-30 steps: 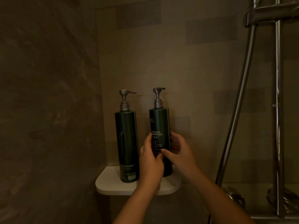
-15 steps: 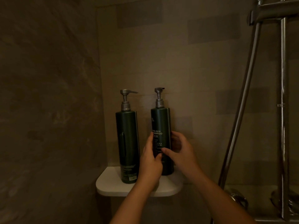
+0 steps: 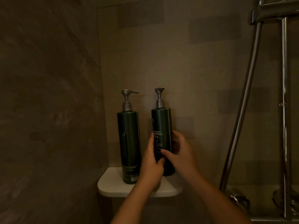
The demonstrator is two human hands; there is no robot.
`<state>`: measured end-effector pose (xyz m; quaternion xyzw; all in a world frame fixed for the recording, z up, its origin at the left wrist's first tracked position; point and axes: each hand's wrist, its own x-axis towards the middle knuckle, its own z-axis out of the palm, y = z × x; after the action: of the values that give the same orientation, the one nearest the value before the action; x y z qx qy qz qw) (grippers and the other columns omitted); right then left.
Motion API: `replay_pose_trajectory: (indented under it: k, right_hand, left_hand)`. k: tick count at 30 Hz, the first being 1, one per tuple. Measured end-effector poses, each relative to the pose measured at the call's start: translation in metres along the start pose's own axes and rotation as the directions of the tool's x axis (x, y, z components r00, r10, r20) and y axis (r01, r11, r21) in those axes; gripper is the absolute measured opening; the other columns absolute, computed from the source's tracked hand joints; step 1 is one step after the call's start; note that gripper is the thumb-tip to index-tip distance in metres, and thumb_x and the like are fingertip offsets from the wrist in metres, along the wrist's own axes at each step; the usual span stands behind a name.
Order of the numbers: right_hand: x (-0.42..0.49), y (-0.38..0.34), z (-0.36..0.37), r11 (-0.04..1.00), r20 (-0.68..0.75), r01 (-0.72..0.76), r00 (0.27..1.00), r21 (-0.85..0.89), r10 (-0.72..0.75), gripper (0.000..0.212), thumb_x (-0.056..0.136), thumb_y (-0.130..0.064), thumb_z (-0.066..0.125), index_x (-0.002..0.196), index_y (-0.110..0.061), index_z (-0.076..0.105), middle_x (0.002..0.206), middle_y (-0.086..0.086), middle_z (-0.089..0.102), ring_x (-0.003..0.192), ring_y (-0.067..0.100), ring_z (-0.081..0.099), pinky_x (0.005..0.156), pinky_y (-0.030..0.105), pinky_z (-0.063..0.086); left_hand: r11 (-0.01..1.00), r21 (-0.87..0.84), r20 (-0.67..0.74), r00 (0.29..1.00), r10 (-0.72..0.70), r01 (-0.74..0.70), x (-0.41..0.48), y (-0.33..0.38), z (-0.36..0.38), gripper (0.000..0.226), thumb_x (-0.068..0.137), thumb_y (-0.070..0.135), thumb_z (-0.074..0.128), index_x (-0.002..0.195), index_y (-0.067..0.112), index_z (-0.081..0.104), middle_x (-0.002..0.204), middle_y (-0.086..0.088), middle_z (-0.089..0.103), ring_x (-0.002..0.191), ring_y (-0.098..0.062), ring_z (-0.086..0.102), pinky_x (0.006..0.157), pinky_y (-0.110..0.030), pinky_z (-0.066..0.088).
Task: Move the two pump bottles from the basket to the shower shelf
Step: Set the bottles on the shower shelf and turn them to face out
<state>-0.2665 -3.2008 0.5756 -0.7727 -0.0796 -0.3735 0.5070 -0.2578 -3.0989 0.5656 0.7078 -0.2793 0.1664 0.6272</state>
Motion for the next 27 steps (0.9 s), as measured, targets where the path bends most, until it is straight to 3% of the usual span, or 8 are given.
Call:
replay_pose_trajectory:
  k: [7, 10, 19, 27]
  right_hand:
    - [-0.0030, 0.0026, -0.0050, 1.000, 0.007, -0.017, 1.000, 0.012, 0.017, 0.067, 0.074, -0.014, 0.071, 0.131, -0.026, 0.039, 0.127, 0.004, 0.052, 0.113, 0.016, 0.051, 0.096, 0.039, 0.045]
    - [-0.0029, 0.0031, -0.0078, 0.998, 0.071, -0.036, 0.997, 0.052, 0.032, 0.065, 0.075, -0.008, 0.070, 0.131, -0.021, 0.040, 0.123, 0.005, 0.058, 0.110, 0.014, 0.054, 0.092, 0.032, 0.047]
    - [-0.0048, 0.0076, -0.0064, 0.996, 0.063, -0.065, 0.996, 0.053, 0.062, 0.070, 0.075, -0.007, 0.069, 0.134, -0.023, 0.036, 0.122, 0.009, 0.057, 0.111, 0.020, 0.055, 0.093, 0.047, 0.048]
    - [-0.0049, 0.0089, -0.0044, 0.999, 0.042, -0.050, 0.998, 0.002, 0.050, 0.072, 0.074, -0.010, 0.070, 0.134, -0.028, 0.034, 0.125, 0.008, 0.053, 0.111, 0.018, 0.055, 0.094, 0.045, 0.048]
  left_hand:
    - [0.991, 0.131, -0.074, 0.997, -0.021, 0.030, -0.0025, -0.0035, 0.0046, 0.079, 0.083, 0.000, 0.055, 0.140, 0.035, 0.013, 0.138, -0.001, 0.032, 0.119, -0.012, 0.040, 0.099, -0.032, 0.036]
    - [0.992, 0.121, -0.067, 0.997, -0.026, 0.034, -0.0015, -0.0050, 0.0044, 0.079, 0.083, -0.001, 0.056, 0.140, 0.034, 0.014, 0.141, -0.001, 0.032, 0.124, -0.016, 0.038, 0.103, -0.037, 0.037]
    - [0.999, 0.008, -0.013, 0.999, -0.051, 0.051, 0.0003, -0.0106, 0.0031, 0.081, 0.081, -0.008, 0.053, 0.139, 0.037, 0.017, 0.143, -0.003, 0.035, 0.130, -0.016, 0.034, 0.105, -0.048, 0.034]
    - [0.999, 0.015, 0.014, 0.999, -0.049, 0.049, 0.0020, -0.0080, 0.0022, 0.081, 0.082, -0.009, 0.051, 0.138, 0.037, 0.016, 0.144, -0.004, 0.032, 0.130, -0.017, 0.033, 0.106, -0.047, 0.032]
